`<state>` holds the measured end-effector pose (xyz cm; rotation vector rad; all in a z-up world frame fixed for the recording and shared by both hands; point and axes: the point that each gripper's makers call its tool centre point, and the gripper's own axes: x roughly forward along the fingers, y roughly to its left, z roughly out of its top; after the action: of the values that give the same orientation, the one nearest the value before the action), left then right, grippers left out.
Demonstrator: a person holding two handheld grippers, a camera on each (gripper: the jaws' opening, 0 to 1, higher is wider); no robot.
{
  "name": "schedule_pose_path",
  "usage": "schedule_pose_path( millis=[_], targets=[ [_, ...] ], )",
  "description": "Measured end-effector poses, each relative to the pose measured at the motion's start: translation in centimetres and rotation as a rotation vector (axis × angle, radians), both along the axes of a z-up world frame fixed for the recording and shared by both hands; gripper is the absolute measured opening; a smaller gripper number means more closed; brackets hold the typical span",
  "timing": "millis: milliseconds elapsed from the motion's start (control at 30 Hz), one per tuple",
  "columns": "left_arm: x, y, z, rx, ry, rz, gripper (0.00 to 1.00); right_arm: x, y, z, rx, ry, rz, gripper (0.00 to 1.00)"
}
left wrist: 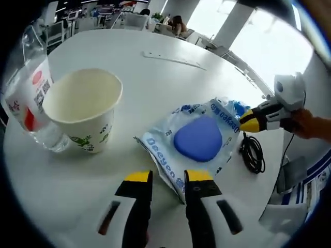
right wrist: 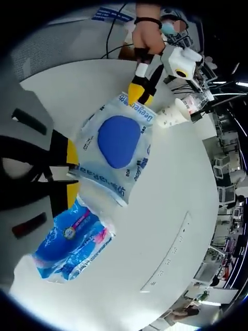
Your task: Arrange the tabletop items into an orderly group along one side of the table until the central work area is clear of visible clutter.
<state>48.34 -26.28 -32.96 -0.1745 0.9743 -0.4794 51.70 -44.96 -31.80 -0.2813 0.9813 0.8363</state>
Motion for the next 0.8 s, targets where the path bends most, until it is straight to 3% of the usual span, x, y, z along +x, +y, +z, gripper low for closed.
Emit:
schedule_pose_path(
  millis=[500, 800],
  targets=[
    [-2.2, -1.0, -0.2, -0.01, 0.016, -0.017, 0.2, 0.2, 0.1, -0.4, 0.006, 0.034, -0.013, 0.05],
    [-2.5, -1.4, -0.4, -0.015, 0.035, -0.005, 0.09, 0.3, 0.1, -0.5, 0.011, 0.038, -0.026, 0.02]
  ],
)
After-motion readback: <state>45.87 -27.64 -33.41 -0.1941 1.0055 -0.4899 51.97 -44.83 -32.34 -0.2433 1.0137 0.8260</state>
